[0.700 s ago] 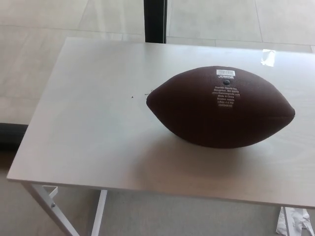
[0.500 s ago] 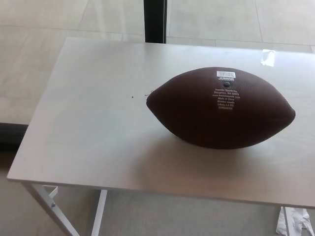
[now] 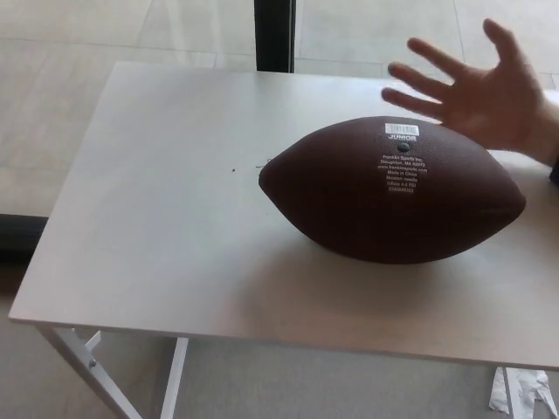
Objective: The robot uses both its hands to grab the left and right ends of a football kept in the middle of the desk infront of it, lifts it up and places it in the palm of a person
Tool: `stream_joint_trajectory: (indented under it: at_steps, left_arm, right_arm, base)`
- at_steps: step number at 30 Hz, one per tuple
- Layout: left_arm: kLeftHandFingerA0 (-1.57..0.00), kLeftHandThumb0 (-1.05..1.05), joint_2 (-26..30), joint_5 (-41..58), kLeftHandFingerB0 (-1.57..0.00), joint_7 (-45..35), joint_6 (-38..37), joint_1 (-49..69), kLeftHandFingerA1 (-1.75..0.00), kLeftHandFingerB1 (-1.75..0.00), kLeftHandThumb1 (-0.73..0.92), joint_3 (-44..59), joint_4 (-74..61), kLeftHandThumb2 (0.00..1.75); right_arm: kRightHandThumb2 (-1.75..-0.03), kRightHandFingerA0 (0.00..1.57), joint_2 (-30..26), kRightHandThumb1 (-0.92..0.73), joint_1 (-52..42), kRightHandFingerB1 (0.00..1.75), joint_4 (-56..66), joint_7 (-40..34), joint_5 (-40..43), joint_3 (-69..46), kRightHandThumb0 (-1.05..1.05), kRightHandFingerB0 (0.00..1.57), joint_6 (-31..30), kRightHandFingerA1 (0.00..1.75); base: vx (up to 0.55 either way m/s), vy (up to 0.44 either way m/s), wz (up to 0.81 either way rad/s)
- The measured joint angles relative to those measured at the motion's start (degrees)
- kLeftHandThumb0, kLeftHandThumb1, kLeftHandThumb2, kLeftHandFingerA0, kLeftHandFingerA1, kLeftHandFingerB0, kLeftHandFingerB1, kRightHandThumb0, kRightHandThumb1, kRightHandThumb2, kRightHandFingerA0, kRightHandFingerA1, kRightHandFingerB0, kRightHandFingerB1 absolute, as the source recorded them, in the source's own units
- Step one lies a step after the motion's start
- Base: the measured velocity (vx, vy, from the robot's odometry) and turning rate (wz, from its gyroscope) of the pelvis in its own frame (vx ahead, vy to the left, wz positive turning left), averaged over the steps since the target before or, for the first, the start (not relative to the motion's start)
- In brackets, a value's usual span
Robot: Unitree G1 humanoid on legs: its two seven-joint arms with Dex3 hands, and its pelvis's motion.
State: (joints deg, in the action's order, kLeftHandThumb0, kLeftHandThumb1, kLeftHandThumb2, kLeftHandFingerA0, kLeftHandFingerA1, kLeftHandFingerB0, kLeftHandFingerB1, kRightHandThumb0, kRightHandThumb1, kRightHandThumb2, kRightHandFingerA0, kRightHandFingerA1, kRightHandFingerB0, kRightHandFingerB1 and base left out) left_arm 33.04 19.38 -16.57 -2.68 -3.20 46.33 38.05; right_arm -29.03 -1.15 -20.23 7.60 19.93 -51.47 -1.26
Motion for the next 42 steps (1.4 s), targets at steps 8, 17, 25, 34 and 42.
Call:
stream_joint_trajectory:
  at_steps: [8, 17, 25, 34, 42]
  left_arm:
    - [-0.32, -0.8, -2.02, 1.29, -0.2, 1.17, 2.93, -6.49, -0.58, -0.44, 0.92, -3.49, -16.08, 0.68]
    - [-0.29, -0.79, -7.18, 1.3, -0.18, 3.75, 8.1, -14.59, -0.59, -0.51, 0.72, -14.71, -32.25, 1.05]
    - [-0.46, -0.74, -13.3, -0.17, -0.31, 6.02, 13.6, -18.83, -0.54, -0.43, 0.92, -28.52, -40.31, 0.68]
    - [-0.47, -0.75, -18.81, -5.88, -0.39, 8.58, 18.85, -16.28, -0.52, -0.43, 0.92, -45.15, -41.0, 0.73]
    - [-0.43, -0.78, -20.01, -11.3, -0.37, 10.69, 20.61, -12.98, -0.54, -0.44, 0.92, -50.62, -40.55, 0.71]
  right_arm:
    - [-0.63, 0.44, 0.68, -0.74, 5.83, 0.46, 9.16, -0.82, 1.28, 3.2, -1.03, 0.39, -2.18, 0.6]
    - [-0.67, 0.38, 4.08, -0.87, 10.52, 0.28, 19.92, -1.72, 2.67, 12.28, -0.9, 0.24, -7.01, 0.42]
    - [-0.68, 0.48, 6.76, -0.91, 11.54, 0.33, 21.9, -1.78, 2.31, 23.78, -0.86, 0.36, -11.34, 0.46]
    - [-0.68, 0.48, 7.06, -0.92, 12.68, 0.34, 15.64, -1.79, -0.49, 34.26, -0.83, 0.42, -16.18, 0.44]
    - [-0.67, 0.51, 7.39, -0.89, 12.95, 0.35, 9.98, -2.05, -3.35, 37.65, -0.85, 0.43, -17.64, 0.45]
  base:
    - [0.0, 0.0, 0.0]
    - [0.0, 0.0, 0.0]
    - [0.0, 0.0, 0.0]
    - [0.0, 0.0, 0.0]
    - [0.0, 0.0, 0.0]
